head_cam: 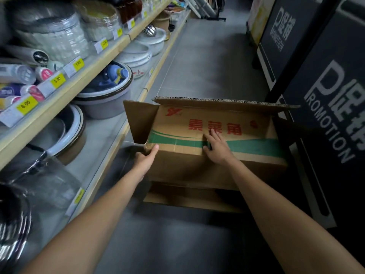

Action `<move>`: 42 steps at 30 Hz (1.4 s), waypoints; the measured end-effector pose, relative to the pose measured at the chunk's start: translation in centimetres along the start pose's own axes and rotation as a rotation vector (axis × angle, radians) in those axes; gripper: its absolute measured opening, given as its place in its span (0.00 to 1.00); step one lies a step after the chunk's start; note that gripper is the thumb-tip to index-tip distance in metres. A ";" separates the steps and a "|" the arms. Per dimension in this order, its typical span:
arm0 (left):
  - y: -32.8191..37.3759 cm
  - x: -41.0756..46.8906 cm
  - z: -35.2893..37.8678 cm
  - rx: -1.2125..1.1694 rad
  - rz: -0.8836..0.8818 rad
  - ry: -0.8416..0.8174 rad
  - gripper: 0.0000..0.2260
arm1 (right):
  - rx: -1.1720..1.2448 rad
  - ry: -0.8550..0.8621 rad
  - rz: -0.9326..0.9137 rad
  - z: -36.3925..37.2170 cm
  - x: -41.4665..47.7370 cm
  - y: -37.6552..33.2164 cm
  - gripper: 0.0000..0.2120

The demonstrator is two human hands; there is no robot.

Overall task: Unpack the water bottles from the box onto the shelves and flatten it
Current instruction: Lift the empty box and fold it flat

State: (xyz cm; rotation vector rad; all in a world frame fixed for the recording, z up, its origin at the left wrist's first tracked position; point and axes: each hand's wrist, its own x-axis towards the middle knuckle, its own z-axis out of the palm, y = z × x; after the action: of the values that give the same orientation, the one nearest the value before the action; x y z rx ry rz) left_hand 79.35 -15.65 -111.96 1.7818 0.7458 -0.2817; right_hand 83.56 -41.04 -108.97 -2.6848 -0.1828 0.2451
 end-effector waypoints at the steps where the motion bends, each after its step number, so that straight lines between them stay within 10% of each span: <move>1: -0.2 -0.2 -0.2 0.028 0.010 -0.008 0.40 | -0.010 0.001 -0.003 -0.1 -0.1 -0.1 0.28; 7: -2.2 -1.3 -0.5 0.072 0.057 0.057 0.28 | -0.170 0.049 -0.076 0.5 -2.3 -1.5 0.25; 22: 4.3 -1.0 -1.1 0.017 -0.048 0.193 0.21 | -0.447 -0.464 -0.295 0.1 -8.4 -3.8 0.62; 35: 5.4 -4.2 -4.5 -0.255 0.147 0.109 0.07 | -0.245 0.126 -0.346 -3.2 -7.0 -5.9 0.18; 42: 8.0 -5.1 -4.1 -0.427 0.190 -0.138 0.29 | -0.290 0.376 -0.250 -8.7 -3.8 -10.2 0.16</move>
State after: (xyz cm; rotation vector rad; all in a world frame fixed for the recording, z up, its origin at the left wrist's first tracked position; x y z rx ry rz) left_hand 79.57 -15.01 -101.67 1.3994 0.4903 -0.1057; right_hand 80.71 -36.13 -96.23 -2.8902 -0.4623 -0.3887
